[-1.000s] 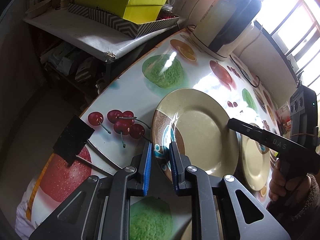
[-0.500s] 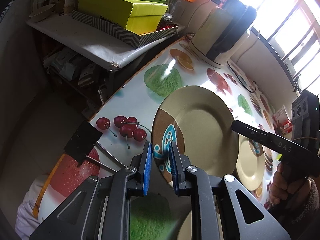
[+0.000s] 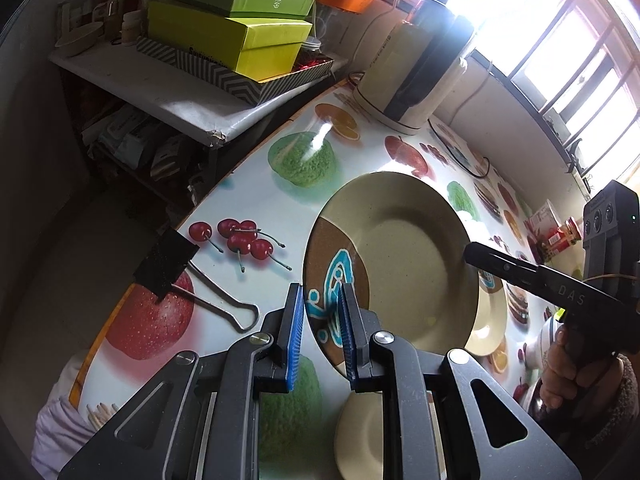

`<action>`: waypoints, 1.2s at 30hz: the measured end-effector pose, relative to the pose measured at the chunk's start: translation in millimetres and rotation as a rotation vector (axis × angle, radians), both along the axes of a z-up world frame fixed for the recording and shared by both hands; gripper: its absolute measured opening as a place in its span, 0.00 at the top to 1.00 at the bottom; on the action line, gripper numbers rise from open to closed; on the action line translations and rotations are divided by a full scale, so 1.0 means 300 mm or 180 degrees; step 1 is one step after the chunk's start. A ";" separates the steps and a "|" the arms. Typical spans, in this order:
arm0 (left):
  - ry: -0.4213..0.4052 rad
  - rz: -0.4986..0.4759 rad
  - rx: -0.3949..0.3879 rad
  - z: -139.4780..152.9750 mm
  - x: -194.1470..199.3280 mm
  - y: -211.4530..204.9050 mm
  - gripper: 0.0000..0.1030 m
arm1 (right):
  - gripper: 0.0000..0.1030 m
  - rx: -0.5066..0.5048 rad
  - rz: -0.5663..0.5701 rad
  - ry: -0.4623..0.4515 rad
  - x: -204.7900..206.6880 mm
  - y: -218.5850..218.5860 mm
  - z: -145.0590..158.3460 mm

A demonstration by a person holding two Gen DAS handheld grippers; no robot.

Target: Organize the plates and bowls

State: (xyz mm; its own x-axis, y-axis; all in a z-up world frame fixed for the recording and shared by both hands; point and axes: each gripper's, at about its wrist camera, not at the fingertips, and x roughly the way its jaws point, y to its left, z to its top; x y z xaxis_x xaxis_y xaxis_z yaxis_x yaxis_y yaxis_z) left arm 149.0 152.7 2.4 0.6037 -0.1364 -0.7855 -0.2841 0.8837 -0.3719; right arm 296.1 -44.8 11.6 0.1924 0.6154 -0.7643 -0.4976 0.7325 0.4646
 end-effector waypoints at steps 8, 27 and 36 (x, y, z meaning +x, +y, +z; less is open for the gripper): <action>0.0019 -0.0119 0.0004 -0.001 -0.060 -0.056 0.82 | 0.90 -0.0050 -0.0055 -0.0039 -0.086 -0.060 0.037; 0.0193 -0.0354 0.0014 -0.055 -0.175 -0.175 0.82 | 0.90 -0.0203 -0.0198 0.0055 -0.266 -0.203 -0.015; 0.0241 -0.0397 0.0029 -0.070 -0.196 -0.196 0.82 | 0.90 -0.0233 -0.0245 0.0152 -0.310 -0.241 -0.059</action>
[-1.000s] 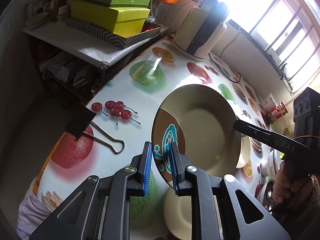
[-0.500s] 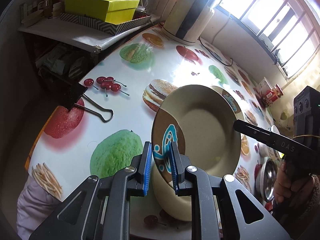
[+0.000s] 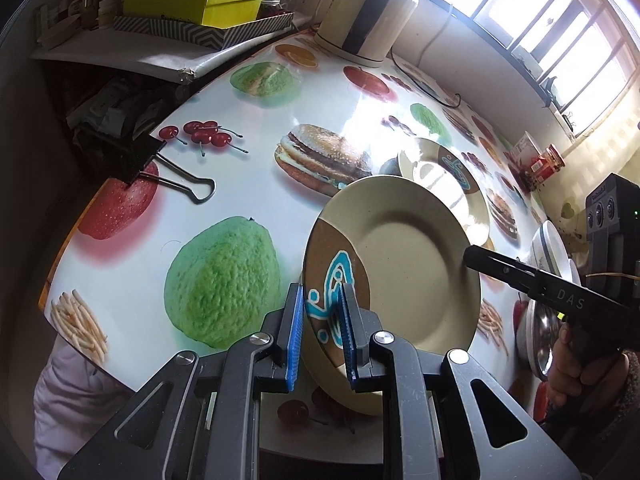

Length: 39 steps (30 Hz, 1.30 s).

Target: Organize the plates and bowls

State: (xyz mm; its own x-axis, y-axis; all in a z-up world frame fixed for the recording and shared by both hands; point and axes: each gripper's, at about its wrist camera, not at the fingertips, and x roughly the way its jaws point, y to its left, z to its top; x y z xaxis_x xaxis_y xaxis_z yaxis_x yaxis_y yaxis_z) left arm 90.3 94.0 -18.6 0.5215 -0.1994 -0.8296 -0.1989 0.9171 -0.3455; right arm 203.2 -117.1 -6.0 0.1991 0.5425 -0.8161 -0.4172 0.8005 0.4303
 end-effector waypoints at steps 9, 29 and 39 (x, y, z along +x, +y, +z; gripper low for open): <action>0.0084 -0.0041 -0.0008 -0.028 -0.015 -0.017 0.82 | 0.90 -0.0016 -0.0028 0.0032 -0.018 -0.013 -0.013; 0.0158 -0.0043 0.0002 -0.050 -0.023 -0.020 0.82 | 0.89 -0.0080 -0.0011 0.0011 -0.046 -0.013 -0.029; 0.0183 -0.0035 -0.0001 -0.052 -0.025 -0.019 0.82 | 0.87 -0.0104 -0.0014 0.0019 -0.046 -0.004 -0.035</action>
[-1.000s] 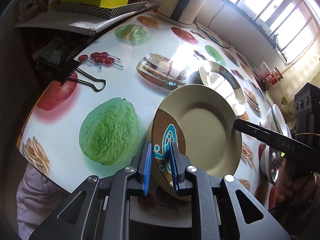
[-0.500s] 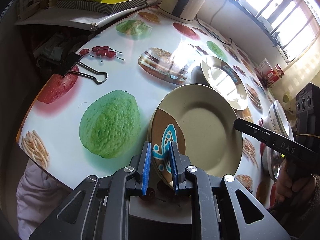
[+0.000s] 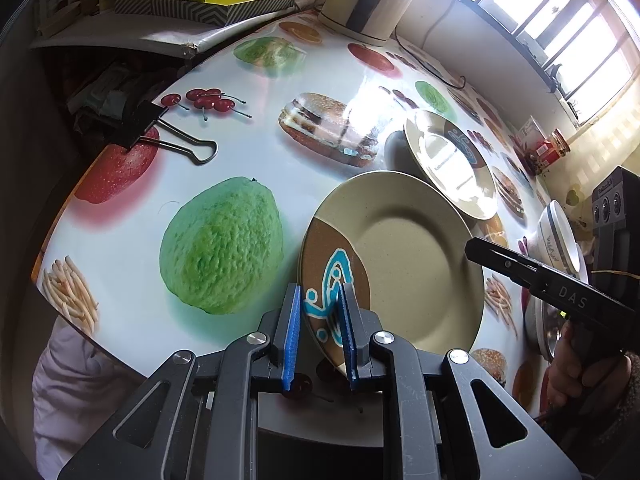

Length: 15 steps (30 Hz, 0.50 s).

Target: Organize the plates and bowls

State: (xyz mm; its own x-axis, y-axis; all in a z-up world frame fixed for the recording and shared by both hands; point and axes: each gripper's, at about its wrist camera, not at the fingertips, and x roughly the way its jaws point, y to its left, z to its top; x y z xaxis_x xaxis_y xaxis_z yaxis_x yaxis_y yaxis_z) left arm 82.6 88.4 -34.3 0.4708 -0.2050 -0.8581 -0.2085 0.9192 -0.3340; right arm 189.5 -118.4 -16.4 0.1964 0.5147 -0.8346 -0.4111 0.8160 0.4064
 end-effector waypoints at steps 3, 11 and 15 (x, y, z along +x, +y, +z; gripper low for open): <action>-0.0001 -0.0005 0.0008 0.002 -0.002 -0.002 0.82 | 0.87 -0.0006 -0.0007 -0.0002 -0.001 0.000 0.000; -0.0016 -0.0018 0.0000 0.010 -0.002 0.002 0.80 | 0.87 0.0036 -0.0025 -0.0052 -0.006 -0.005 0.018; -0.0104 -0.0023 0.0107 0.036 -0.007 -0.002 0.79 | 0.85 0.0051 -0.0026 -0.0063 -0.008 -0.002 0.027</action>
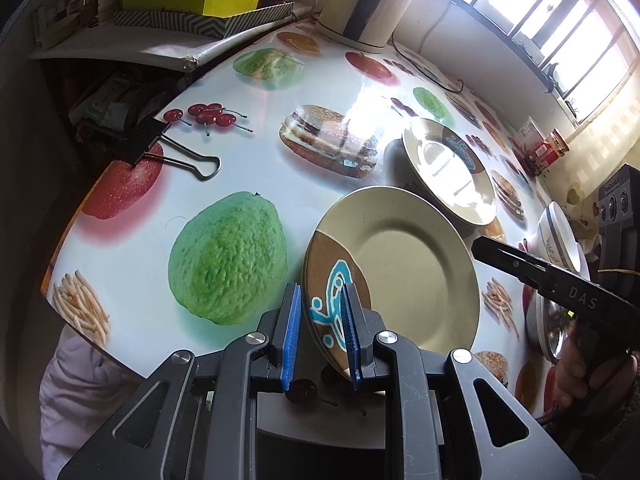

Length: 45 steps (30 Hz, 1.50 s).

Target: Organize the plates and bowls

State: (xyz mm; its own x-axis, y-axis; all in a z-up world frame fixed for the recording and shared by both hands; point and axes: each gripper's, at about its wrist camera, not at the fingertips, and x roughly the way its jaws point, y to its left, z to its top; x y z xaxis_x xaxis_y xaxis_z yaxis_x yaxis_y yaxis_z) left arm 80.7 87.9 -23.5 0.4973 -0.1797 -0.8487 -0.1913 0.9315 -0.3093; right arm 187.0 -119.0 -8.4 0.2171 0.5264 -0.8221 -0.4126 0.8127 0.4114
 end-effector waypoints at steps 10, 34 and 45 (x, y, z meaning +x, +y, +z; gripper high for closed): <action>-0.0363 -0.0178 0.0392 0.098 0.034 -0.022 0.75 | 0.69 0.0066 -0.0147 -0.0229 -0.010 -0.033 0.075; -0.0617 -0.0576 0.0564 0.177 0.332 -0.042 0.56 | 0.56 0.0016 -0.1486 -0.0389 0.079 -0.227 0.109; -0.0431 -0.0907 0.0255 0.117 0.511 -0.106 0.56 | 0.56 -0.0089 -0.1614 -0.0259 0.168 -0.231 0.035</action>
State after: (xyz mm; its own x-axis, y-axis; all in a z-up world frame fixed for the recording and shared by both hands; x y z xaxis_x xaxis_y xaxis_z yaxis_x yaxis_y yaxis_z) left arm 233.8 56.0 11.6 0.5459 -0.2634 -0.7954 0.1187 0.9640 -0.2378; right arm 237.3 -188.3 2.1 0.5032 0.3165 -0.8041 0.0065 0.9291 0.3698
